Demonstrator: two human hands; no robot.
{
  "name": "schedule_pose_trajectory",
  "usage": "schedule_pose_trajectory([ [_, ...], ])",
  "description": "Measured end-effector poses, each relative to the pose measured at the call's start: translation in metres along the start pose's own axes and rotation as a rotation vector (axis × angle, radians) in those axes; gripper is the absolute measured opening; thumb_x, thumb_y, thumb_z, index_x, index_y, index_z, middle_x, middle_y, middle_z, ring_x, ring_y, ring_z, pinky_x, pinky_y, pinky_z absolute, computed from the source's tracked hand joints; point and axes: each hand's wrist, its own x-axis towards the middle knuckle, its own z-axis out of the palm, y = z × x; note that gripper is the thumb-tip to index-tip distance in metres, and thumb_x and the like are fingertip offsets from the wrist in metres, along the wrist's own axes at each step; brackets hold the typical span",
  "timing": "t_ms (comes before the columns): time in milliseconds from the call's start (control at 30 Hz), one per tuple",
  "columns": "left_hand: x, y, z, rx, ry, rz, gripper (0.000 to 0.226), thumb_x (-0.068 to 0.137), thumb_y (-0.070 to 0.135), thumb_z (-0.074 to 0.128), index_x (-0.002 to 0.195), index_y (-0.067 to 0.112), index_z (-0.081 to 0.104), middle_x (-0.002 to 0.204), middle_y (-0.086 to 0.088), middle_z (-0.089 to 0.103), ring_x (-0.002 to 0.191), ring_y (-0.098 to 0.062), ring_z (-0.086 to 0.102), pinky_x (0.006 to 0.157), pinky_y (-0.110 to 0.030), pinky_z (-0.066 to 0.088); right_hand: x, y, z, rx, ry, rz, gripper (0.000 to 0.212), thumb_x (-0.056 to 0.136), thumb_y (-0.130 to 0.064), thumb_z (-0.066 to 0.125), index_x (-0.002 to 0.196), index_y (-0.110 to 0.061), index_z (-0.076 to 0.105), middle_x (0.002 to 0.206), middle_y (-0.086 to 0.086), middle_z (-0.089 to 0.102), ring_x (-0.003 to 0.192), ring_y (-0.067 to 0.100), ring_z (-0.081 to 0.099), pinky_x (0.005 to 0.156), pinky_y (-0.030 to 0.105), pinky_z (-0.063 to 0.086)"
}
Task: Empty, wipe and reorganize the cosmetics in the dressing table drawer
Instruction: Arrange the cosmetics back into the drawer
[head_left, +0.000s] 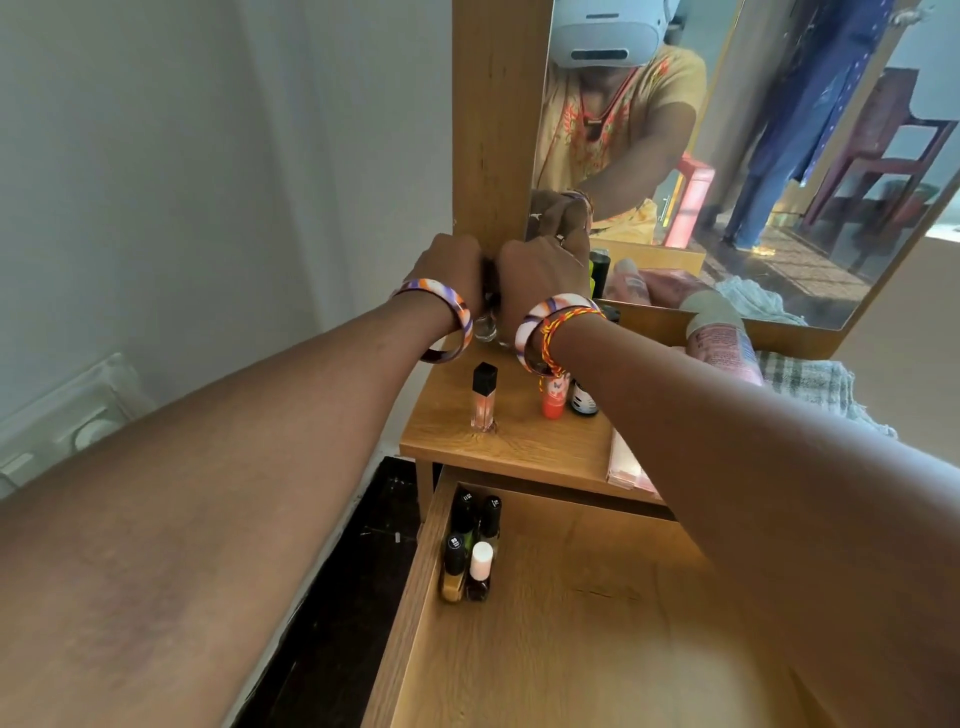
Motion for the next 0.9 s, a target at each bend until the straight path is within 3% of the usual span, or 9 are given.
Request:
schedule_pose_trajectory([
  [100,-0.002,-0.001,-0.017,-0.040,0.089,0.038,0.021,0.093,0.011,0.052,0.096,-0.003,0.068,0.098,-0.021,0.067,0.074,-0.024,0.055,0.073,-0.025,0.041,-0.004,-0.001,-0.016,0.065,0.086,-0.002,0.017,0.089,-0.014,0.058,0.103,-0.010,0.069,0.102,0.014,0.068,0.106,0.032,0.058,0.100,0.044,0.042],
  [267,-0.034,0.011,-0.073,-0.054,0.170,0.108,0.020,0.088,0.007,0.056,0.096,0.000,0.072,0.096,-0.020,0.070,0.085,-0.034,0.066,0.077,-0.028,0.048,-0.022,-0.010,-0.067,0.164,0.144,-0.010,0.020,0.087,-0.017,0.060,0.104,-0.015,0.070,0.103,0.008,0.069,0.102,0.028,0.062,0.095,0.036,0.042],
  [333,-0.052,0.014,-0.094,-0.055,0.155,0.121,0.018,0.083,0.005,0.060,0.093,0.000,0.073,0.095,-0.020,0.071,0.085,-0.035,0.066,0.079,-0.030,0.051,-0.037,-0.014,-0.087,0.159,0.148,-0.013,0.019,0.085,-0.021,0.062,0.101,-0.017,0.072,0.102,0.006,0.069,0.102,0.028,0.061,0.100,0.038,0.038],
  [500,-0.105,0.022,-0.125,-0.079,-0.008,0.098,0.022,0.071,0.004,0.072,0.093,0.003,0.075,0.095,-0.015,0.073,0.088,-0.030,0.067,0.080,-0.030,0.052,-0.079,-0.020,-0.111,0.312,0.018,0.034,0.024,0.071,-0.021,0.072,0.094,-0.013,0.074,0.097,0.008,0.072,0.093,0.028,0.067,0.082,0.034,0.056],
  [667,-0.159,0.025,-0.102,-0.014,-0.340,0.106,0.027,0.064,0.010,0.080,0.091,0.008,0.075,0.082,-0.006,0.068,0.075,-0.019,0.060,0.068,-0.025,0.045,-0.134,-0.023,-0.078,0.348,-0.210,0.023,0.028,0.068,-0.026,0.073,0.092,-0.011,0.076,0.091,0.006,0.074,0.082,0.022,0.067,0.074,0.029,0.057],
  [767,-0.180,0.017,-0.073,-0.067,-0.440,0.087,0.031,0.063,0.012,0.083,0.092,0.005,0.072,0.086,-0.006,0.068,0.078,-0.021,0.060,0.071,-0.026,0.049,-0.162,-0.023,-0.049,0.393,-0.327,0.077,0.031,0.068,-0.024,0.073,0.097,-0.013,0.075,0.094,0.005,0.074,0.085,0.022,0.068,0.077,0.031,0.058],
  [867,-0.202,0.013,-0.044,-0.112,-0.470,0.071,0.037,0.064,0.011,0.083,0.097,0.005,0.068,0.085,-0.003,0.060,0.077,-0.020,0.056,0.058,-0.023,0.042,-0.181,-0.022,-0.024,0.420,-0.419,0.114,0.030,0.070,-0.017,0.072,0.100,-0.013,0.073,0.099,0.007,0.073,0.091,0.024,0.068,0.083,0.032,0.057],
  [900,-0.207,0.012,-0.034,-0.117,-0.478,0.063,0.037,0.064,0.010,0.083,0.097,0.005,0.067,0.086,-0.004,0.060,0.077,-0.021,0.056,0.060,-0.023,0.042,-0.186,-0.021,-0.017,0.430,-0.430,0.125,0.030,0.071,-0.015,0.072,0.101,-0.011,0.073,0.100,0.008,0.073,0.093,0.026,0.068,0.083,0.034,0.057],
])
